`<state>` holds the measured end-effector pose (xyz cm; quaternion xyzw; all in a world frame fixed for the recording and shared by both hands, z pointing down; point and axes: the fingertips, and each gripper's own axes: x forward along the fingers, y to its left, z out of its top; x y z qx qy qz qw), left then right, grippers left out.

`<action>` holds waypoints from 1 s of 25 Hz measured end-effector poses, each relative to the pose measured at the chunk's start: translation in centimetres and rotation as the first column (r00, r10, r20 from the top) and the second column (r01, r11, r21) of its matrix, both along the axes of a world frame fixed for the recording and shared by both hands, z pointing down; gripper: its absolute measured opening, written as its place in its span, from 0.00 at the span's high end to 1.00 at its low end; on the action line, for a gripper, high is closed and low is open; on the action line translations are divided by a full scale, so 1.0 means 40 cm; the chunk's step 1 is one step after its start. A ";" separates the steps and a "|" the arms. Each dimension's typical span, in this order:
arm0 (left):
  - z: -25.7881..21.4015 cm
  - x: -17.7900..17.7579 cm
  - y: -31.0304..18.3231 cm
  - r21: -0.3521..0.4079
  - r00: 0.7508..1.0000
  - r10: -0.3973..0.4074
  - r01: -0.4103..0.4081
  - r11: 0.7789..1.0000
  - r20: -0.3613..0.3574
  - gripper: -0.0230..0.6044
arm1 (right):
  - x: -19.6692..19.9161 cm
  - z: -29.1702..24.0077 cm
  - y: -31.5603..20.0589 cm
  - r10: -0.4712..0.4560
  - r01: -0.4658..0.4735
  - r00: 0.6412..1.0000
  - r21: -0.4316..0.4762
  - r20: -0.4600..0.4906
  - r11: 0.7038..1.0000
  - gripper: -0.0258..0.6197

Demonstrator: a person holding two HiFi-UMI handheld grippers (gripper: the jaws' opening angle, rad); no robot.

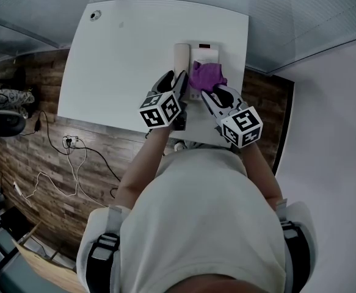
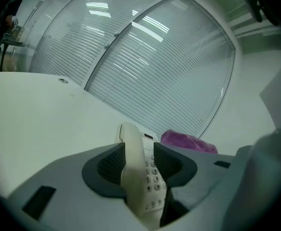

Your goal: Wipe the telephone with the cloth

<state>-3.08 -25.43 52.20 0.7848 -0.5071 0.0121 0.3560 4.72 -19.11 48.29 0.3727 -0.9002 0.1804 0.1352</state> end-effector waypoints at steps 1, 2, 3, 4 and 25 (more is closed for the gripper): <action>-0.008 -0.004 0.009 0.008 1.000 -0.003 0.003 1.000 -0.002 0.66 | -0.002 -0.002 0.006 0.002 -0.002 1.000 0.001 0.000 1.000 0.80; -0.016 -0.007 0.018 0.015 1.000 -0.003 0.003 1.000 -0.001 0.67 | -0.005 -0.004 0.011 0.004 -0.004 1.000 0.002 0.001 1.000 0.80; -0.022 -0.010 0.026 0.021 1.000 -0.002 0.002 1.000 0.002 0.68 | -0.008 -0.006 0.017 0.006 -0.006 1.000 0.003 0.002 1.000 0.80; -0.027 -0.014 0.035 0.027 1.000 -0.001 0.001 1.000 0.007 0.71 | -0.012 -0.007 0.022 0.009 -0.009 1.000 0.003 0.004 1.000 0.80; -0.040 -0.107 0.253 0.016 0.999 0.005 -0.006 1.000 0.044 0.93 | -0.070 -0.026 0.168 0.016 -0.016 1.000 0.016 0.008 1.000 0.80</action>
